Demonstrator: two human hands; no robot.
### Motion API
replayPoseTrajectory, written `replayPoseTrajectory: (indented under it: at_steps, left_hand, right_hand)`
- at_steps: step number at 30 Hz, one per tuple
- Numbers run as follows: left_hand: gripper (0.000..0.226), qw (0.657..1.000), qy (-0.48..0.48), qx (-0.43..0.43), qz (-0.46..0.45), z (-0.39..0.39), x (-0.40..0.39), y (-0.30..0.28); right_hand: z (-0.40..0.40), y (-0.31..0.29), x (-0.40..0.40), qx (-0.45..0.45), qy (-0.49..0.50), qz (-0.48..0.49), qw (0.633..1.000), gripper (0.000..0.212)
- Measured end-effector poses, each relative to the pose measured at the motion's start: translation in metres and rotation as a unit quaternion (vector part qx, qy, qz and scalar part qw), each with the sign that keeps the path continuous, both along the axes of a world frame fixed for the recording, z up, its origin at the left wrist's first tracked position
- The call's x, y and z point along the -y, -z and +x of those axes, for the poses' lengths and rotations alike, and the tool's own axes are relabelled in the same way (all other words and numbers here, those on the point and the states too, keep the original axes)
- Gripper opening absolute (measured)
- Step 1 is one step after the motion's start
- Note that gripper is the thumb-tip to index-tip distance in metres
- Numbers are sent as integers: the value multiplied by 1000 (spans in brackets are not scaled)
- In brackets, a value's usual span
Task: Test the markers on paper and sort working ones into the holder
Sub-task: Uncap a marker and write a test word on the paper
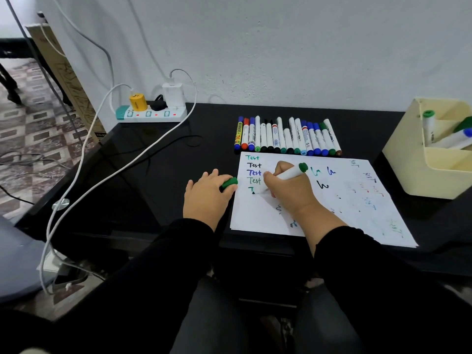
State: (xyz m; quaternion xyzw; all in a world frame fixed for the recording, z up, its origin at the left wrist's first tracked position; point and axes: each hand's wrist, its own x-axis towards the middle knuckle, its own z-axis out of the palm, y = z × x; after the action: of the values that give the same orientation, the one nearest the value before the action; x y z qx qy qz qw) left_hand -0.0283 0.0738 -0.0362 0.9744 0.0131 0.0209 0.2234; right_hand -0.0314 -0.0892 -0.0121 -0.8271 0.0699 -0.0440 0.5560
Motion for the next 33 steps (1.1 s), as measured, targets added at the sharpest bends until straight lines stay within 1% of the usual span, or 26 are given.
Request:
replayPoseTrajectory:
  at_steps: [7, 13, 17, 20, 26, 28, 30, 33]
  left_hand:
    - [35, 1000, 0, 1, -5, 0, 0, 1]
    - [35, 1000, 0, -3, -3, 0, 0, -1]
    - [36, 1000, 1, -2, -5, 0, 0, -1]
    - [36, 1000, 1, -3, 0, 0, 0, -1]
    - [36, 1000, 1, -5, 0, 1, 0, -1]
    - [35, 1000, 2, -4, -3, 1, 0, -1]
    - [34, 1000, 4, 0, -4, 0, 0, -1]
    - [33, 1000, 3, 4, -6, -1, -1, 0]
  right_hand:
    - [2, -1, 0, 15, 22, -23, 999, 37]
    - [1, -1, -1, 18, 16, -24, 999, 38]
    - [0, -2, -1, 25, 48, -16, 998, 35]
    - [0, -1, -2, 21, 38, -27, 999, 36]
    - [-2, -2, -1, 23, 35, 5, 999, 38]
    - [-2, -2, -1, 24, 54, 12, 998, 38]
    - [-2, -2, -1, 28, 70, 9, 997, 37]
    - [-2, -1, -2, 27, 69, 4, 997, 37]
